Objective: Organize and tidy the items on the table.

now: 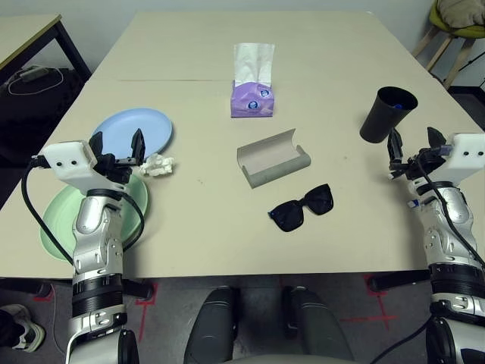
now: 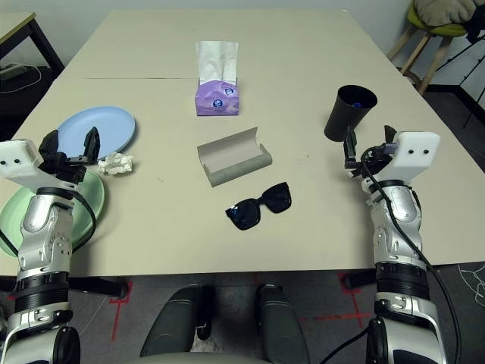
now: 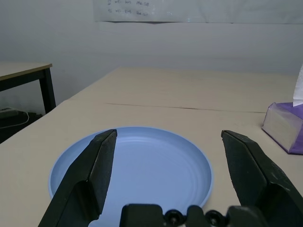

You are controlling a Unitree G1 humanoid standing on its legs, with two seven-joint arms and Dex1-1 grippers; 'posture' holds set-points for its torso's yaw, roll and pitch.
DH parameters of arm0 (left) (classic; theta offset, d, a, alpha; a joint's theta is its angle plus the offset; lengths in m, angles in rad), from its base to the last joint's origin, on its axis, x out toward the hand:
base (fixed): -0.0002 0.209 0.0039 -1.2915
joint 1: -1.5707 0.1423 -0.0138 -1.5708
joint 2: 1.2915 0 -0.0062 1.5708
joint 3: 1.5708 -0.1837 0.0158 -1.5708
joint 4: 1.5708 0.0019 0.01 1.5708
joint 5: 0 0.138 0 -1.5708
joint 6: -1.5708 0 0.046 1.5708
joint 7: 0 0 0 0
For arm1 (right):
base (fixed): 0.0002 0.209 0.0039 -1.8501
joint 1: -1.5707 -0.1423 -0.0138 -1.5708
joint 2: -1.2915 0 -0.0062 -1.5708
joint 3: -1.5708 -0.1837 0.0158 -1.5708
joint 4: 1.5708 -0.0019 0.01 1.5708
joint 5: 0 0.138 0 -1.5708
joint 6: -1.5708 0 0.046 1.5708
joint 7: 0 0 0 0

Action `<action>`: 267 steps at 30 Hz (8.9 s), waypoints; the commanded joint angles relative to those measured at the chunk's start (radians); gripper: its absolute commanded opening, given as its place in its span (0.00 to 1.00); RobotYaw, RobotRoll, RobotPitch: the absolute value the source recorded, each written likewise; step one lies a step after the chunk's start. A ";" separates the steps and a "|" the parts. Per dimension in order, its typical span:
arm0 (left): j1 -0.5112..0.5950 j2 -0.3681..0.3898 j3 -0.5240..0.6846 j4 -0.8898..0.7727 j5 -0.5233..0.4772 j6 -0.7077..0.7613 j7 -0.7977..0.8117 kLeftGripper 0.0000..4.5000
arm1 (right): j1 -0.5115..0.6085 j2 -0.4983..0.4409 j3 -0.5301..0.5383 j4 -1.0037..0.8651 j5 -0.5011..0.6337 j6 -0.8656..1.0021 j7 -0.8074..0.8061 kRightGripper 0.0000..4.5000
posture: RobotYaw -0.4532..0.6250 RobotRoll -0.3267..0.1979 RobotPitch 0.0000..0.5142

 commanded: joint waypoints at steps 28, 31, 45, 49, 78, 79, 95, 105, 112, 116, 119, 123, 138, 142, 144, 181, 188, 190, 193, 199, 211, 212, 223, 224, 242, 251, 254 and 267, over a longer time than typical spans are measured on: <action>0.011 0.030 -0.021 -0.001 -0.001 0.026 -0.038 1.00 | -0.005 -0.195 0.233 -0.164 0.207 0.214 0.804 0.99 | 0.48 0.62 0.23; 0.015 0.030 -0.021 -0.007 0.000 0.029 -0.039 1.00 | 0.000 -0.205 0.257 -0.169 0.184 0.163 0.870 0.99 | 0.48 0.62 0.23; 0.017 0.034 -0.048 -0.047 0.002 0.063 -0.057 1.00 | 0.020 -0.241 0.262 -0.149 0.179 0.066 1.001 0.99 | 0.48 0.62 0.24; 0.009 0.070 -0.055 -0.076 -0.018 0.110 -0.105 1.00 | 0.023 -0.261 0.275 -0.163 0.188 0.104 1.042 0.99 | 0.48 0.62 0.25; 0.100 0.561 0.128 -0.021 -0.112 0.853 -0.291 1.00 | 0.041 -0.258 0.305 -0.248 0.183 0.176 1.048 0.99 | 0.50 0.62 0.28; 0.110 0.569 0.127 -0.015 -0.107 0.858 -0.301 1.00 | 0.039 -0.259 0.305 -0.244 0.181 0.171 1.052 0.99 | 0.50 0.62 0.28; 0.166 0.652 0.151 0.072 -0.049 0.825 -0.345 1.00 | 0.044 -0.259 0.317 -0.253 0.182 0.144 1.097 0.99 | 0.52 0.62 0.29; 0.175 0.649 0.148 0.071 -0.073 0.921 -0.381 1.00 | 0.058 -0.240 0.329 -0.299 0.184 0.161 1.053 0.99 | 0.51 0.62 0.28; 0.150 0.619 0.189 0.132 -0.101 0.970 -0.348 1.00 | 0.058 -0.239 0.330 -0.325 0.185 0.178 1.029 0.99 | 0.50 0.62 0.28; 0.130 0.608 0.204 0.150 -0.103 0.973 -0.326 1.00 | 0.061 -0.237 0.328 -0.338 0.189 0.189 1.012 0.99 | 0.50 0.62 0.28; 0.129 0.610 0.202 0.163 -0.093 0.959 -0.319 0.96 | 0.063 -0.238 0.329 -0.344 0.188 0.190 1.007 0.99 | 0.50 0.62 0.28; 0.130 0.622 0.195 0.197 -0.084 0.949 -0.322 0.71 | 0.060 -0.235 0.326 -0.347 0.191 0.196 0.996 1.00 | 0.49 0.62 0.28; 0.175 0.637 0.204 0.226 -0.089 0.949 -0.361 0.00 | 0.060 -0.235 0.326 -0.344 0.192 0.188 0.989 1.00 | 0.49 0.62 0.28; 0.175 0.643 0.208 0.227 -0.100 0.960 -0.380 0.00 | 0.058 -0.235 0.328 -0.336 0.187 0.183 0.989 1.00 | 0.50 0.62 0.28; 0.177 0.648 0.212 0.228 -0.107 0.970 -0.391 0.00 | 0.056 -0.234 0.328 -0.334 0.186 0.183 0.990 1.00 | 0.50 0.62 0.28; -0.154 0.601 0.227 0.259 -0.200 1.016 -0.298 0.00 | 0.033 -0.220 0.344 -0.331 0.174 0.191 0.978 1.00 | 0.50 0.62 0.28; -0.341 0.498 0.140 0.373 -0.151 0.895 -0.216 0.00 | 0.025 -0.216 0.328 -0.325 0.173 0.188 0.937 1.00 | 0.49 0.62 0.27; -0.379 0.480 0.119 0.403 -0.141 0.872 -0.209 0.00 | 0.023 -0.219 0.323 -0.325 0.175 0.191 0.926 1.00 | 0.49 0.62 0.27; -0.415 0.466 0.093 0.453 -0.123 0.836 -0.206 0.00 | 0.026 -0.223 0.320 -0.327 0.182 0.201 0.917 1.00 | 0.48 0.62 0.27; -0.463 0.462 0.066 0.554 -0.080 0.749 -0.156 0.00 | 0.029 -0.225 0.318 -0.328 0.183 0.202 0.915 1.00 | 0.48 0.62 0.27; -0.488 0.447 0.067 0.598 -0.072 0.686 -0.112 0.00 | 0.023 -0.203 0.297 -0.298 0.168 0.173 0.835 1.00 | 0.49 0.62 0.26; -0.491 0.445 0.067 0.599 -0.072 0.684 -0.109 0.00 | 0.024 -0.203 0.296 -0.298 0.170 0.173 0.831 1.00 | 0.49 0.62 0.26; -0.520 0.426 0.045 0.618 -0.054 0.668 -0.092 0.00 | 0.064 -0.175 0.273 -0.410 0.296 0.382 0.762 1.00 | 0.48 0.62 0.26; -0.521 0.424 0.044 0.619 -0.052 0.667 -0.089 0.00 | 0.063 -0.172 0.271 -0.416 0.305 0.396 0.757 1.00 | 0.48 0.62 0.26; -0.535 0.410 0.032 0.630 -0.034 0.657 -0.061 0.00 | 0.044 -0.158 0.265 -0.433 0.305 0.402 0.724 1.00 | 0.49 0.62 0.26; -0.624 0.403 0.050 0.716 -0.030 0.566 -0.003 0.00 | 0.050 -0.158 0.269 -0.449 0.308 0.412 0.719 1.00 | 0.49 0.62 0.27; -0.655 0.412 0.046 0.760 -0.019 0.524 0.012 0.00 | 0.050 -0.158 0.269 -0.450 0.308 0.412 0.718 1.00 | 0.49 0.62 0.27; -0.632 0.407 0.021 0.814 0.041 0.452 0.068 0.56 | 0.054 -0.158 0.263 -0.441 0.309 0.401 0.725 1.00 | 0.48 0.62 0.27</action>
